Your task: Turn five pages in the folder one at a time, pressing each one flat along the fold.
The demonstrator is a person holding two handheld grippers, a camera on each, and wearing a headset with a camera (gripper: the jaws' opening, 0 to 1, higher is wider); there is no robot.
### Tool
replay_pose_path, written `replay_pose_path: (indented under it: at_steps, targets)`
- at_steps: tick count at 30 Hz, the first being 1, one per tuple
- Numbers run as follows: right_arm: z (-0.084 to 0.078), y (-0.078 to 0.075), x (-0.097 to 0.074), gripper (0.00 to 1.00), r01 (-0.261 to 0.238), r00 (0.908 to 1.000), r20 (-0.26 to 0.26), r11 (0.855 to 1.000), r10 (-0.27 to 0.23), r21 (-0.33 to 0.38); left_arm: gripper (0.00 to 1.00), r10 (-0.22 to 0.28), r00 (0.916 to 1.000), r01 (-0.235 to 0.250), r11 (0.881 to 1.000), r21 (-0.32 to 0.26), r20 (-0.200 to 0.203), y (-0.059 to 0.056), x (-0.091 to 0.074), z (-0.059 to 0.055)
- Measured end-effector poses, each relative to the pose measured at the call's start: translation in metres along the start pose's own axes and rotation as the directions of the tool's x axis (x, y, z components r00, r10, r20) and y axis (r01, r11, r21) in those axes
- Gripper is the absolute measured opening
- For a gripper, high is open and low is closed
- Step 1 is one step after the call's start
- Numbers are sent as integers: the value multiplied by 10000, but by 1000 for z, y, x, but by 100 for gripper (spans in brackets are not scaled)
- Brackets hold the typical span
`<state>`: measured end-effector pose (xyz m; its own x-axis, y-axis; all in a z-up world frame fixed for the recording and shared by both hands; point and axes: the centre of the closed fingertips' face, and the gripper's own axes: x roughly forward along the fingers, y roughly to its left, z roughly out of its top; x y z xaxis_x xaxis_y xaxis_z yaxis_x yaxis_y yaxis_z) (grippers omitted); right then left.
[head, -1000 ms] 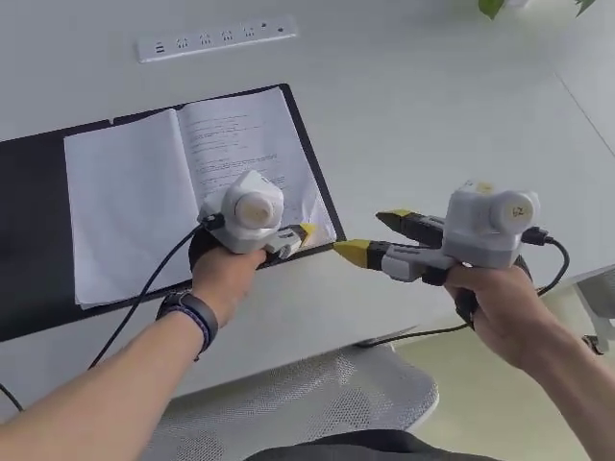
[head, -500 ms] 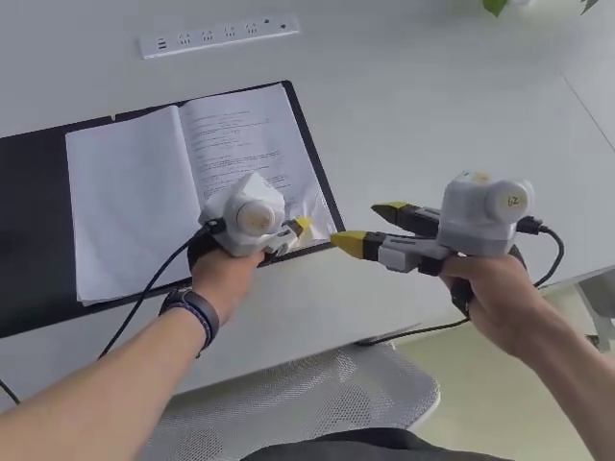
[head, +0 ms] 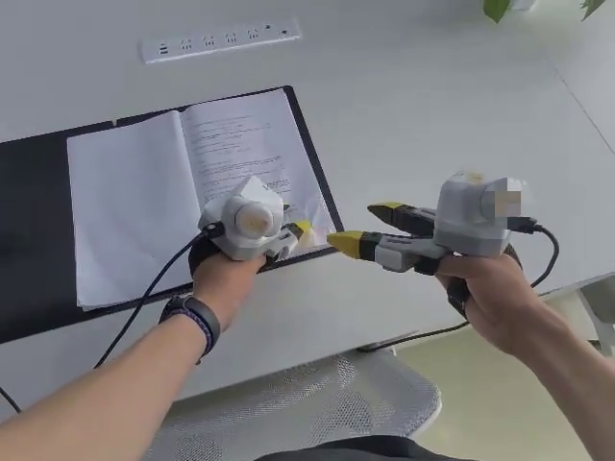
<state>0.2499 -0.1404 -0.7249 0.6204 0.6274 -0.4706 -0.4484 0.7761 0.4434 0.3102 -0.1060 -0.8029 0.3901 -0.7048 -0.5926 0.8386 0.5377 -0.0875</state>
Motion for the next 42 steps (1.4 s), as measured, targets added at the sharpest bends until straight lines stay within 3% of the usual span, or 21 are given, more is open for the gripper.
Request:
replay_pose_path:
  at_steps: [5,9,11,12,19,36,42]
  targets:
    - [-2,-3,-3,59,86,10000,32,9999,-87,104,46,-95,9999,96,9999,-101,85,-13,4,-1]
    - [-3,-3,-5,58,114,9999,43,9999,-114,125,46,126,9999,-130,9989,454,81,-12,5,-3]
    - [-4,-3,-5,58,122,9999,48,9998,-123,146,46,155,9998,-169,9937,1108,132,-11,6,-3]
    - [-4,-3,-5,58,121,9999,52,9998,-122,158,46,177,9997,-188,9963,839,143,-12,5,-4]
    - [-2,-1,2,58,-2,10000,56,9999,1,167,44,130,9997,-149,9951,979,200,-11,5,-3]
    - [7,-12,55,54,-806,9965,-160,9949,817,604,37,169,9990,-204,9960,867,408,-5,4,-3]
    - [10,-9,71,52,-1157,9926,-303,9910,1179,669,37,169,9989,-205,9963,837,434,-6,4,-2]
